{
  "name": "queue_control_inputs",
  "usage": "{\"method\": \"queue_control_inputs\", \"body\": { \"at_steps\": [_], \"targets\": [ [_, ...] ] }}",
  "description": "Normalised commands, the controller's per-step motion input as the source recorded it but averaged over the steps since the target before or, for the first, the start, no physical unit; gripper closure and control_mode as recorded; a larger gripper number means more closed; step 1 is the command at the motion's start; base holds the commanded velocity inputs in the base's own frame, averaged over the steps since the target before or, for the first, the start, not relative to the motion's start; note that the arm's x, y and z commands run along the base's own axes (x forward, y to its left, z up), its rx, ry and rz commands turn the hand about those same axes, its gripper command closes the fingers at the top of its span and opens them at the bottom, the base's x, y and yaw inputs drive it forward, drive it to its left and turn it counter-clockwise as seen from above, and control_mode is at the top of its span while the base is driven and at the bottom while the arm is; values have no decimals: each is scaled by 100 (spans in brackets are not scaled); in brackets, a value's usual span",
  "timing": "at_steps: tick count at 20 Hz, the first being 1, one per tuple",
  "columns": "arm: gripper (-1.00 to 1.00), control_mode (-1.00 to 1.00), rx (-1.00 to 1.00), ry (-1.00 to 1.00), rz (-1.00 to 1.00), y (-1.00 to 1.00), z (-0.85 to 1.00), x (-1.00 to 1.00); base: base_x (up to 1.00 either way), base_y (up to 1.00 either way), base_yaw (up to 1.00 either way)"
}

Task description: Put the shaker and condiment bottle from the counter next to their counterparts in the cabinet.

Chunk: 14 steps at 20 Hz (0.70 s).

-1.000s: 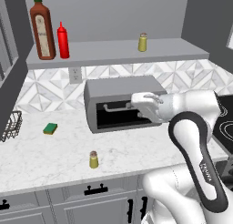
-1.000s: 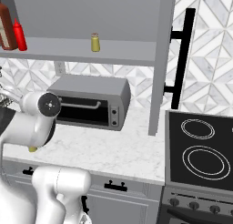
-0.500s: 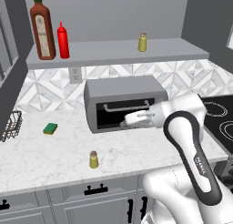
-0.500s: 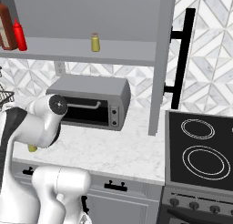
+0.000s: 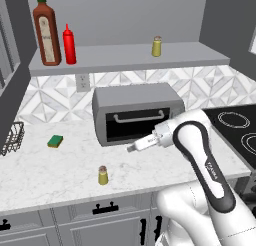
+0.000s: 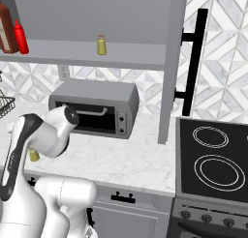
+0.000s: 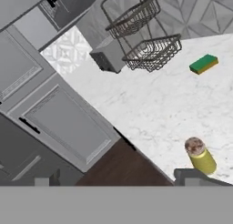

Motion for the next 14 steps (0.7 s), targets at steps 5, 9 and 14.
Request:
{"method": "queue_control_inputs", "body": {
  "at_steps": [5, 9, 14],
  "targets": [
    [-100, -100, -1, -10, 18, 4, -28, 17, 0, 0, 0],
    [-100, -100, -2, -23, 16, 0, -41, 16, 0, 0, 0],
    [-100, -100, -4, -28, 16, 0, -62, 19, 0, 0, 0]
  ]
}}
